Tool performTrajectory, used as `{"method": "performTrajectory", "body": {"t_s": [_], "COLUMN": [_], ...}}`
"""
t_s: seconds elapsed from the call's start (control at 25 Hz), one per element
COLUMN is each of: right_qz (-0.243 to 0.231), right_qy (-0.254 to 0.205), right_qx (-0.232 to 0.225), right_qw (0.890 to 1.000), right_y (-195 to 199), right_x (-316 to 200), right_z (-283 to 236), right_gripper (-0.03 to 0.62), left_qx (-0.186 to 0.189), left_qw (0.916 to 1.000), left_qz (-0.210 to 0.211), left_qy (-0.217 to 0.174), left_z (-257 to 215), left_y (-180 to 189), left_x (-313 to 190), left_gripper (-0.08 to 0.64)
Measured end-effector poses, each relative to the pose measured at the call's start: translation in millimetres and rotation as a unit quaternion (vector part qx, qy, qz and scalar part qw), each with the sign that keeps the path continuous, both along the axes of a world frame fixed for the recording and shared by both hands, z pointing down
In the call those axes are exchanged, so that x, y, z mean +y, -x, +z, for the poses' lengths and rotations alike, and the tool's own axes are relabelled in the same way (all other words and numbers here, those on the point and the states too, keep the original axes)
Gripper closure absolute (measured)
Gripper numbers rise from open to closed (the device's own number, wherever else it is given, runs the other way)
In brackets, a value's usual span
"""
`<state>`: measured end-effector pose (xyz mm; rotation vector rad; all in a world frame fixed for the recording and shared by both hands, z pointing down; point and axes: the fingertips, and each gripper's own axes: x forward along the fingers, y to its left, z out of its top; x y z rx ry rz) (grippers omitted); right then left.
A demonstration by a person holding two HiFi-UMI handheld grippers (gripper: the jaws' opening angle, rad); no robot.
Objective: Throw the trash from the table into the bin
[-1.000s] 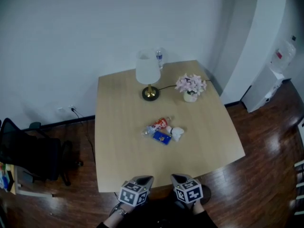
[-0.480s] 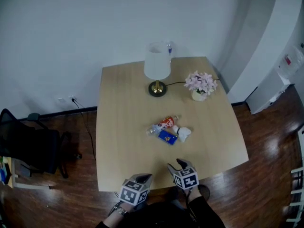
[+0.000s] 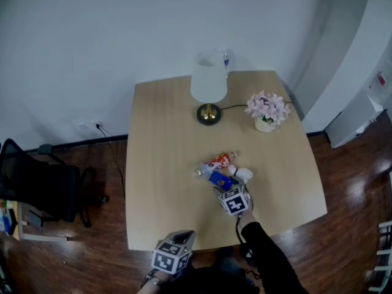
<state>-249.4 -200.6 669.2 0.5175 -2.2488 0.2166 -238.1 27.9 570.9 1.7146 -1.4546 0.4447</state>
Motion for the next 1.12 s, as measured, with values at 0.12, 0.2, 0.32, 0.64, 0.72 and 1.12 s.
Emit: {"method": "performTrajectory", "body": {"t_s": [0.12,0.2,0.32,0.64,0.72,1.12], "right_qz": [-0.012,-0.020,-0.015,0.017,0.031,0.079], "right_qy": [-0.004,-0.007,0.005,0.040,0.056,0.105], "right_qx": [0.030,0.039,0.045,0.040,0.023,-0.051], "right_qw": [0.999,0.999,0.999,0.998,0.998,0.990], "right_y": [9,16,17,14,11,-35], "right_x": [-5,-5,-6,13,25,110], "right_z": [18,25,30,25,20,-49], "right_gripper": [0.249,0.241,0.239,0.305,0.316,0.322], "left_qx": [0.002,0.000,-0.008,-0.011,-0.011,-0.027], "left_qw": [0.9999,0.9998,0.9997,0.9999,0.9999,0.9959], "left_qz": [-0.010,-0.016,-0.021,-0.010,0.000,0.083], "left_qy": [0.009,0.010,0.006,-0.001,-0.006,-0.023], "left_z": [5,7,9,7,1,3], "left_y": [2,2,4,9,10,4], "left_x": [8,14,20,23,19,2], "left_gripper": [0.555,0.555,0.555,0.555,0.555,0.555]}}
